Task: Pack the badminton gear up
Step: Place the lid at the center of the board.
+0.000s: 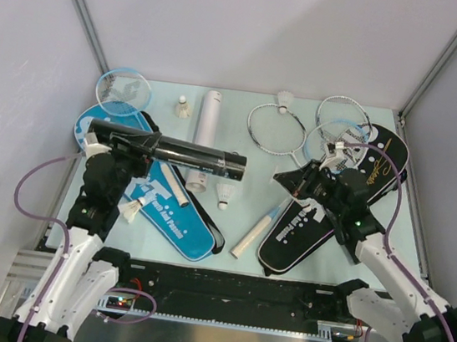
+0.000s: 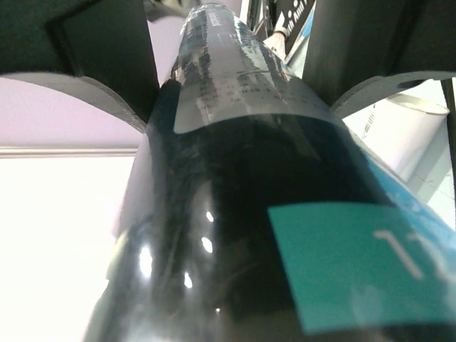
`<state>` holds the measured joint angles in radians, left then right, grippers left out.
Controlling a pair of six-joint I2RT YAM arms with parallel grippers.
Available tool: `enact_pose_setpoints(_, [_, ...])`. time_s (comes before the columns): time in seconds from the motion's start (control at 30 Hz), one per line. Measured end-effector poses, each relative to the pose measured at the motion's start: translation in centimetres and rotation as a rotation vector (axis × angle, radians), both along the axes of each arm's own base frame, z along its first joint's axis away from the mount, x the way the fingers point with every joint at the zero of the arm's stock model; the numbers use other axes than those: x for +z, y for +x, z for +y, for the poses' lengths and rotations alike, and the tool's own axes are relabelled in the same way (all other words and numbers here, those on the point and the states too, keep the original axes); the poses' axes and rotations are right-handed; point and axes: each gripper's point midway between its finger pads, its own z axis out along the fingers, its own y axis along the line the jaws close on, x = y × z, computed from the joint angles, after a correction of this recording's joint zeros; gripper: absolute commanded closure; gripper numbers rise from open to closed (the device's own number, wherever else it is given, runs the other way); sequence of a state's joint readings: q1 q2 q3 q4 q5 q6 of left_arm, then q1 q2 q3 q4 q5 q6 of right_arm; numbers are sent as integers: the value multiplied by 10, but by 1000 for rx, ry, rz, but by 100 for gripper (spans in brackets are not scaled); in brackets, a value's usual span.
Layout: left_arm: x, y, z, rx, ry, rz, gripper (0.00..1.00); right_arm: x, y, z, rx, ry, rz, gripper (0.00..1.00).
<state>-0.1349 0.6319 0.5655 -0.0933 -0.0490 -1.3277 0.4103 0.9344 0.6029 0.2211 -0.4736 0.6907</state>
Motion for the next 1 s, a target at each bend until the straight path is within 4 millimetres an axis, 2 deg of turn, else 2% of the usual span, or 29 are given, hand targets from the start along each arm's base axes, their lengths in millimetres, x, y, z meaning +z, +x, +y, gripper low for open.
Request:
enact_pose_setpoints(0.23, [-1, -14, -19, -128, -33, 18, 62, -74, 44, -3, -176, -198, 158, 100])
enact_pose_setpoints(0.33, [1, -19, -23, -154, -35, 13, 62, -105, 63, 3, -215, -287, 209, 97])
enact_pose_setpoints(0.4, [3, -22, -24, -165, -37, 4, 62, -124, 75, 10, -230, -346, 233, 94])
enact_pose_setpoints(0.5, [-1, -23, -26, -176, -39, 12, 62, -143, 89, 19, -250, -422, 254, 80])
enact_pose_setpoints(0.6, [-12, -22, -30, -197, -43, 47, 62, -150, 100, 24, -267, -475, 259, 71])
enact_pose_setpoints(0.73, [-21, -20, -35, -223, -48, 84, 62, -142, 108, 20, -288, -508, 250, 59])
enact_pose_setpoints(0.9, [-21, -21, -37, -244, -51, 87, 61, -126, 102, 12, -258, -510, 242, 50])
enact_pose_setpoints(1.0, [-20, -21, -36, -246, -45, 84, 61, -116, 95, 20, -171, -477, 222, 45])
